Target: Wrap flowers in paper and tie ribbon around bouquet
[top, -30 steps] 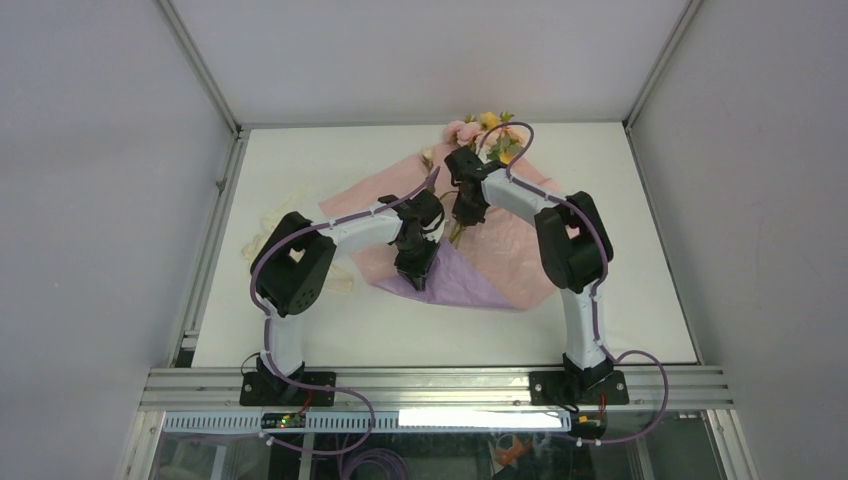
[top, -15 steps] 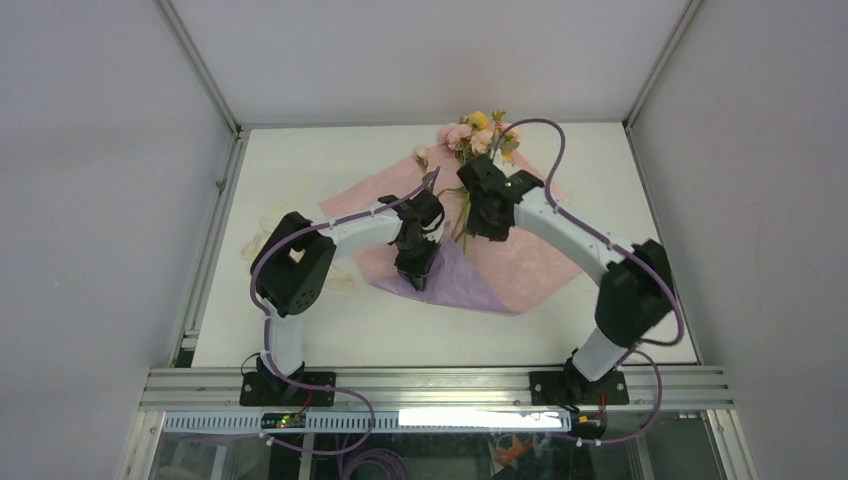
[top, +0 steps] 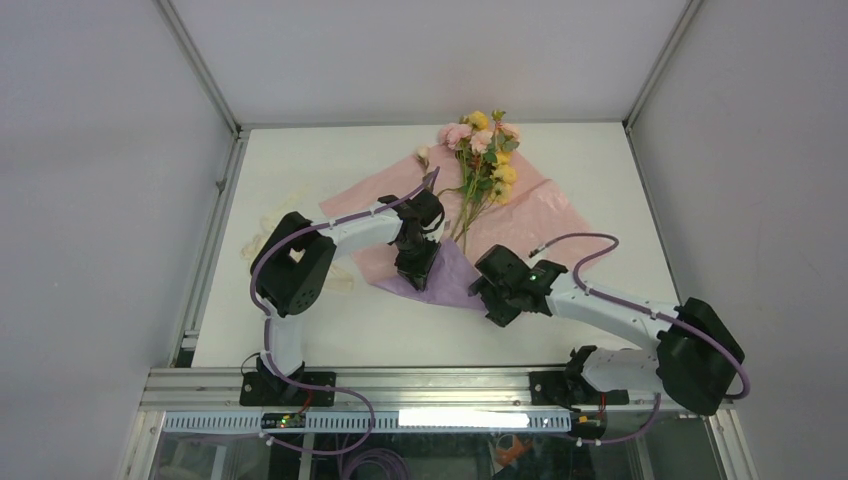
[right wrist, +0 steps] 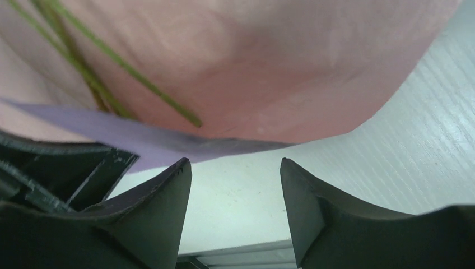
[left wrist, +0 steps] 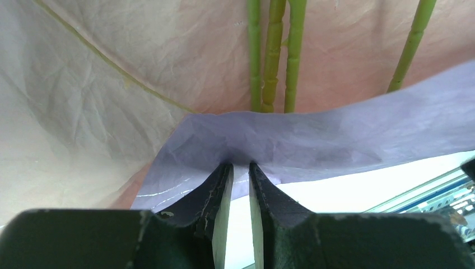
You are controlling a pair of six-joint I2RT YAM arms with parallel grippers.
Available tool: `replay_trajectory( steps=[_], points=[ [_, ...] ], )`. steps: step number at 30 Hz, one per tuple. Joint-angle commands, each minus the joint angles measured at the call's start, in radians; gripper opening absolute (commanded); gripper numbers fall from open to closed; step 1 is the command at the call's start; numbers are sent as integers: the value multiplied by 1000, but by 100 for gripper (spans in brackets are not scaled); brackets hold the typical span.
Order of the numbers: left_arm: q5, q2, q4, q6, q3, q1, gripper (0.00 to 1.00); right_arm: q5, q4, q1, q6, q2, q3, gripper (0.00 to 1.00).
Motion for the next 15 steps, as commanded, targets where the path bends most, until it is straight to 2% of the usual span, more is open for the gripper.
replay_trajectory(
  steps=[1, 4, 10, 15],
  points=[
    [-11, -1, 8, -13, 1, -2, 22, 66, 76, 18, 305, 8, -46, 63],
    [-15, 1, 8, -13, 1, -1, 22, 114, 21, 31, 349, 31, -61, 63],
    [-19, -11, 8, -7, 0, -2, 22, 152, 55, 31, 411, 75, -139, 61],
    [-30, -18, 8, -2, -2, -3, 23, 219, 22, 31, 395, 78, -147, 41]
  ],
)
